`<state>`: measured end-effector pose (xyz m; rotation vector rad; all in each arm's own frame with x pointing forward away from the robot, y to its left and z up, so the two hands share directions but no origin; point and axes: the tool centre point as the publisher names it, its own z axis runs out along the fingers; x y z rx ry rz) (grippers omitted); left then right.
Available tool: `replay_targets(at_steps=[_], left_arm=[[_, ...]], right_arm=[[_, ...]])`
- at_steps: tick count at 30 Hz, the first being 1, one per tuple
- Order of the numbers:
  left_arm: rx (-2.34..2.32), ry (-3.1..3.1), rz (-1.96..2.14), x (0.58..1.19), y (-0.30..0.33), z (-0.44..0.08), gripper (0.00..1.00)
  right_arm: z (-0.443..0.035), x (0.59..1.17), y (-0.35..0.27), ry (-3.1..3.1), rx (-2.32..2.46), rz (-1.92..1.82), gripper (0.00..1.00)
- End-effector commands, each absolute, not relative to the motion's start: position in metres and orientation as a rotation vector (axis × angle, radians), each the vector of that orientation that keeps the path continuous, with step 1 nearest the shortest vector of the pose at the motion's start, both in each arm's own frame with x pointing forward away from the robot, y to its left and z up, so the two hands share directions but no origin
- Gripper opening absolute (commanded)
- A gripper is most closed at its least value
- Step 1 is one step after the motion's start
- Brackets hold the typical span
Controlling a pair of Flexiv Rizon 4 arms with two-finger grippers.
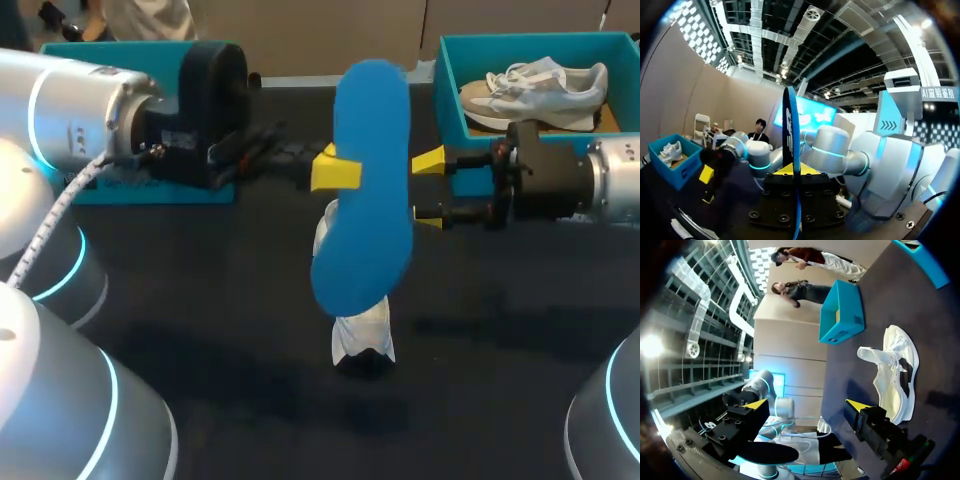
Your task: Take the shoe out of the shoebox, open the shoe tongue, remove and reinsert the insole, then place the shoe into the shoebox
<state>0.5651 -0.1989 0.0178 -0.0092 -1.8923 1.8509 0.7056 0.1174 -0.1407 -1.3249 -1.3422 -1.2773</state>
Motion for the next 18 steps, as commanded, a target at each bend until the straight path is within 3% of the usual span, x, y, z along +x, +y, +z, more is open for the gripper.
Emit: replay_targets(at_steps=[1,8,18], left_arm=[[-0.666,-2.205,1.966,0.571,-0.188,0.011,0.0],[-1.083,-2.219,2.078,0.584,-0.186,-0.008,0.0],[-1.014,-2.207,2.107,0.587,-0.187,-0.013,0.0]], right_arm=[[-0.141,0.706,0.119,-1.343,-1.327,-1.276,1.0],[-0.141,0.706,0.119,-1.343,-1.327,-1.276,1.0],[-0.141,0.706,0.119,-1.343,-1.327,-1.276,1.0]])
